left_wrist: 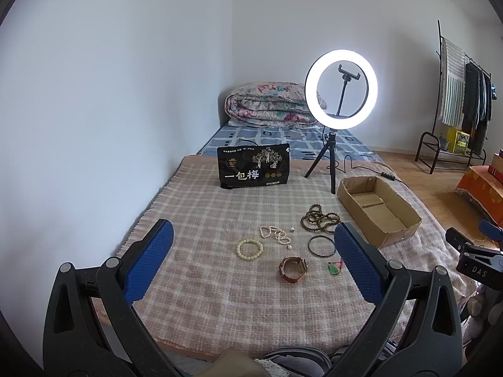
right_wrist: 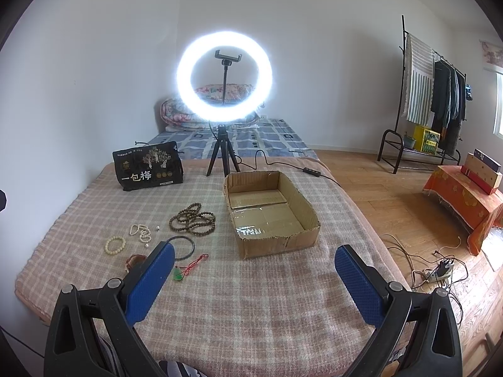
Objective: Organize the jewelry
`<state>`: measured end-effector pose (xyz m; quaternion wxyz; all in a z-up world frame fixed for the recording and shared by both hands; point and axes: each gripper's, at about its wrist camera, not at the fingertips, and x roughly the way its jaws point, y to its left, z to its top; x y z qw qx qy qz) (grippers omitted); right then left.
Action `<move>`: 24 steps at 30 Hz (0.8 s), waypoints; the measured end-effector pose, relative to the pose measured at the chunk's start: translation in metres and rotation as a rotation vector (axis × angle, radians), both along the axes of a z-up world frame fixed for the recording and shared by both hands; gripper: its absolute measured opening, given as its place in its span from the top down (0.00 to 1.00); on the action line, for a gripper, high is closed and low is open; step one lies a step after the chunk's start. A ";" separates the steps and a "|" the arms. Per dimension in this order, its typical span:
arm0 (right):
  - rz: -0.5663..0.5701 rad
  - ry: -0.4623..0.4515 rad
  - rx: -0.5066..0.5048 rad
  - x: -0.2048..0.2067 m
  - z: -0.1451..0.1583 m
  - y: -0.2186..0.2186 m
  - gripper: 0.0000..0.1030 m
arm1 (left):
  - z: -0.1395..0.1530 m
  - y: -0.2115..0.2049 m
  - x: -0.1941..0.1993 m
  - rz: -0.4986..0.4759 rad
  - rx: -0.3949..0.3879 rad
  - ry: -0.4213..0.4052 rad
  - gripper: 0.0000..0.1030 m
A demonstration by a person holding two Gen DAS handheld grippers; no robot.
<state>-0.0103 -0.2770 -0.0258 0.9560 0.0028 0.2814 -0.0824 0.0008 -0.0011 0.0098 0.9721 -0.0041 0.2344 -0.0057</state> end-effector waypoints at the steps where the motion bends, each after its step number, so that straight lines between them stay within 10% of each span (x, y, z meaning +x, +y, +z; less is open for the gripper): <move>1: 0.000 0.000 0.000 0.000 0.000 0.000 0.00 | 0.000 0.000 0.000 0.000 0.000 0.000 0.00; 24: 0.005 0.009 -0.001 0.000 -0.002 0.002 0.00 | 0.000 0.001 -0.001 -0.001 -0.004 -0.001 0.00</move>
